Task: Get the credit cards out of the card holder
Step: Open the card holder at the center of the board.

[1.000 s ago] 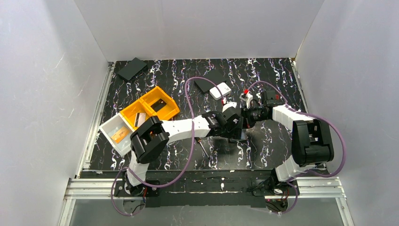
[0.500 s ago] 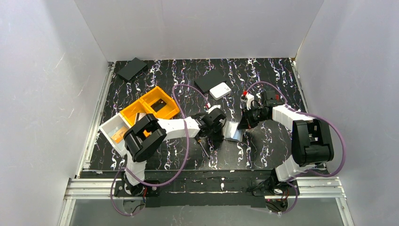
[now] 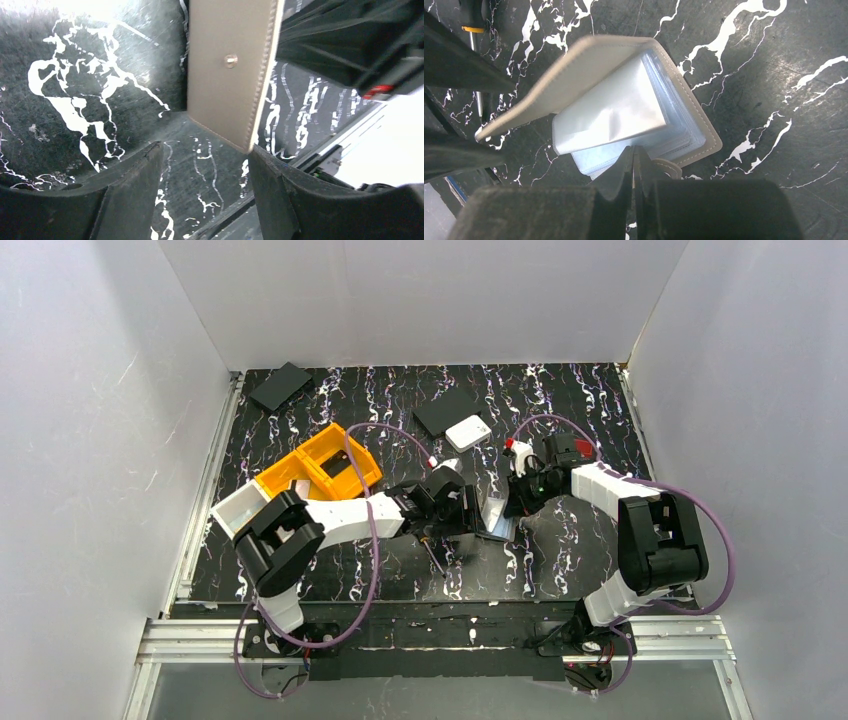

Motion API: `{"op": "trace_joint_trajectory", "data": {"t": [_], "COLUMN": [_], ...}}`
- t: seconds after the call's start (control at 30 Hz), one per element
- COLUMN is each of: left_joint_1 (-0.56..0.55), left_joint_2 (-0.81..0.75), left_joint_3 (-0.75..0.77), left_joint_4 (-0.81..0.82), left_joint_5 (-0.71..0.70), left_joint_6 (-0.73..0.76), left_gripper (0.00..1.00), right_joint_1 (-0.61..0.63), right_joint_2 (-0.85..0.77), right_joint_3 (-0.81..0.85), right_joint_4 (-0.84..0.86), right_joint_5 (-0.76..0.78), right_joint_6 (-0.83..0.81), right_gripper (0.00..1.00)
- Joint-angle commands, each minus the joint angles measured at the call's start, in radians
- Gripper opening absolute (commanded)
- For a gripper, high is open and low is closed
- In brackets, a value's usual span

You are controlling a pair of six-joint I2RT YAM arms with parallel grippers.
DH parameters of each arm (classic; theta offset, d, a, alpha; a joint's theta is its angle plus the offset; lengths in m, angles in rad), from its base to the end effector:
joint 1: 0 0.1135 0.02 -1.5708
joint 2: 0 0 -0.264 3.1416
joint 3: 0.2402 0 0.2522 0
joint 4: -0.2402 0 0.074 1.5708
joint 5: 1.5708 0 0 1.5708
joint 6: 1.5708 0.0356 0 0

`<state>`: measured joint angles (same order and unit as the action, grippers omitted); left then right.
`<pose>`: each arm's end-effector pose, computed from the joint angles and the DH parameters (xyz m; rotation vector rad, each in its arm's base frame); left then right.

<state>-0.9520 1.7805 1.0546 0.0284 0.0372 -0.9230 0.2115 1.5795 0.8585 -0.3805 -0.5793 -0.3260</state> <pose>0.2205 -0.3119 0.1836 0.0576 2.4834 -0.9618 0.2822 0.0805 0.1683 -0.8533 2.4132 0.7247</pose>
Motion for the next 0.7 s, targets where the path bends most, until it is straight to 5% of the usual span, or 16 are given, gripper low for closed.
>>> {"op": "trace_joint_trajectory", "data": {"t": [0.0, 0.47, 0.67], "left_joint_1": [0.018, 0.022, 0.022], "left_joint_2": [-0.103, 0.009, 0.019], "left_joint_3": [-0.012, 0.136, 0.138], "left_joint_4": [-0.022, -0.161, -0.175], "left_joint_5": [-0.023, 0.049, 0.006], "left_joint_6": [0.041, 0.304, 0.294], "left_gripper": [0.62, 0.86, 0.87], "right_joint_1": [0.024, 0.058, 0.081], "right_joint_2": [0.020, 0.100, 0.174], "right_joint_3": [0.024, 0.141, 0.231], "right_joint_4": [-0.005, -0.025, -0.065], "right_joint_5": [0.010, -0.162, -0.210], "right_joint_6": [-0.024, 0.014, 0.022], "right_gripper": [0.12, 0.18, 0.19]}}
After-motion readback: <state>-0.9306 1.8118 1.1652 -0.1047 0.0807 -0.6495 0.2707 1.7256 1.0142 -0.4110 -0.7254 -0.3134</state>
